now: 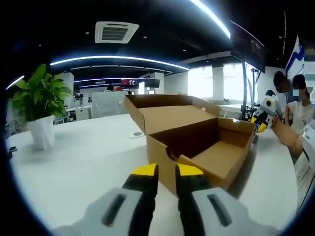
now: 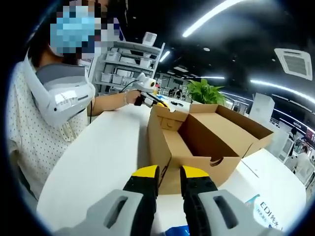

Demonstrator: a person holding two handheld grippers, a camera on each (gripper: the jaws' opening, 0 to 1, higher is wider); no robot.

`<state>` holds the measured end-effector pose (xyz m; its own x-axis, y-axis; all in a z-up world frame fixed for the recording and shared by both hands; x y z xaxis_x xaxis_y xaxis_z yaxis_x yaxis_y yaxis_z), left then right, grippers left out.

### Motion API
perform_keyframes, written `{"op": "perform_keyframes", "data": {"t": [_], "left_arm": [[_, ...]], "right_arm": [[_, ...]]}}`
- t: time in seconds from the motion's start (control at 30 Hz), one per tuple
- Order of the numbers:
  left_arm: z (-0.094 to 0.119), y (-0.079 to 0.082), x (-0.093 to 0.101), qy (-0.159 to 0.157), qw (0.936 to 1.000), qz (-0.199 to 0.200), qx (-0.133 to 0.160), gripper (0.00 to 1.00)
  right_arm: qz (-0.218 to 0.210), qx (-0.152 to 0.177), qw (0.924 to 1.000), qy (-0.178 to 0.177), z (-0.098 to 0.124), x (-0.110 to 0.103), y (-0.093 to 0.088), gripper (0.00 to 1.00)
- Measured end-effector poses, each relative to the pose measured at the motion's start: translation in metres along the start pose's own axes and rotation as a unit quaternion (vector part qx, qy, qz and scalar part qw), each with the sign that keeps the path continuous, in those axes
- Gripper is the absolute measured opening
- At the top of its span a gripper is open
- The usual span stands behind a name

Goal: Operate the shoe box by opening the lid, removing the specified soft item, and placing it in the target area until the item is outside and the box remains undamaged.

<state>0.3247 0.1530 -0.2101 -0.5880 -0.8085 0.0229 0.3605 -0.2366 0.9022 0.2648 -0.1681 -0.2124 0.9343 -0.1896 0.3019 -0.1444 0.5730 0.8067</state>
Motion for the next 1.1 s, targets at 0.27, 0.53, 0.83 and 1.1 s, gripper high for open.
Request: {"op": "perform_keyframes", "data": {"t": [0.27,0.53,0.83,1.1], "left_arm": [[0.007,0.004,-0.004,-0.007,0.9996,0.023,0.014,0.22],[0.017,0.014,-0.007,-0.011,0.9984,0.036,0.042,0.23],[0.03,0.035,-0.005,-0.025,0.9964,0.042,0.069,0.29],[0.037,0.068,-0.018,-0.032,0.9946,0.053,0.084,0.32]], "right_arm": [[-0.032,0.021,0.9992,-0.012,0.01,0.013,-0.005,0.18],[-0.094,0.07,0.9922,-0.044,0.026,0.037,0.0,0.19],[-0.144,0.102,0.9798,-0.094,0.042,0.065,0.008,0.28],[-0.187,0.118,0.9633,-0.151,0.056,0.103,0.021,0.4]]}}
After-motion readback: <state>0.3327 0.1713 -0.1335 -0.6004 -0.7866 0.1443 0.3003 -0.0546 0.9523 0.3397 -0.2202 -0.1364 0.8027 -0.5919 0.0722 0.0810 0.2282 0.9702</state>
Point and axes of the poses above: the point that each gripper's makers call its tool centre point, and the gripper's own axes: z roughly backward along the fingers, x roughly to its right, y roughly out of its top, the point moved 1 cm from there along z, roughly backward along the fingers, and after that the axes turned 14 degrees about -x, right-handed, at the moved point
